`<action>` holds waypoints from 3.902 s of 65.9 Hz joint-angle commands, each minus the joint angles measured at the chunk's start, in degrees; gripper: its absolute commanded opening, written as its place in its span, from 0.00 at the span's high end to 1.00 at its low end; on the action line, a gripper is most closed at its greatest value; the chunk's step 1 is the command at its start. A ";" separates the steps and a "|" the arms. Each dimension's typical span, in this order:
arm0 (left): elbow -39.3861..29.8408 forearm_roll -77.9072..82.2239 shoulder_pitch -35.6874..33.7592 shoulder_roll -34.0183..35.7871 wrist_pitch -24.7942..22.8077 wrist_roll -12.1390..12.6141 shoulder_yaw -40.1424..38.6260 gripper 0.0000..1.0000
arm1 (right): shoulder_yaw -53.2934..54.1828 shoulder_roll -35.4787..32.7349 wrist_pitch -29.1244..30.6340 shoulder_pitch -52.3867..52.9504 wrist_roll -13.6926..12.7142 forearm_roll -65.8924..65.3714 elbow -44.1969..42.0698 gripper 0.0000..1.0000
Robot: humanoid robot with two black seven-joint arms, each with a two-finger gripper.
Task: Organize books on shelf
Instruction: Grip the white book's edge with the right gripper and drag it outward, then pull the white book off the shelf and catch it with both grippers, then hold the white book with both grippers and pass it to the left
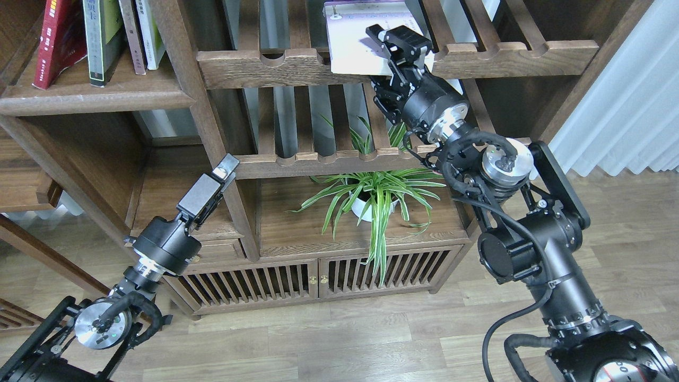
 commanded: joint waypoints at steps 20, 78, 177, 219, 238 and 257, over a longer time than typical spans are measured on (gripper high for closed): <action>0.00 -0.17 -1.06 -1.32 0.00 -0.09 0.01 0.24 | 2.72 0.00 2.39 -0.78 -0.28 0.25 0.11 0.95; -0.27 -1.41 -13.71 -7.29 0.00 -0.79 0.71 0.34 | -3.52 -2.90 45.78 -24.41 -10.30 5.96 6.97 0.96; -0.27 -1.05 -16.09 -7.29 0.00 -0.35 9.76 0.71 | -12.49 -4.75 45.78 -22.93 -12.77 -1.95 1.52 0.95; -0.27 -1.05 -15.91 -7.29 0.00 -0.44 11.52 0.96 | -10.56 -4.04 45.78 -21.26 -12.24 -1.24 0.37 0.94; -0.27 -1.14 -16.00 -7.29 0.00 -0.44 11.52 0.99 | -10.03 -3.87 45.78 -21.34 -12.06 -0.81 0.37 0.88; -0.18 -1.14 -15.91 -7.29 0.00 -0.44 11.00 1.00 | -10.29 -3.87 45.78 -21.34 -11.97 -1.07 0.46 0.38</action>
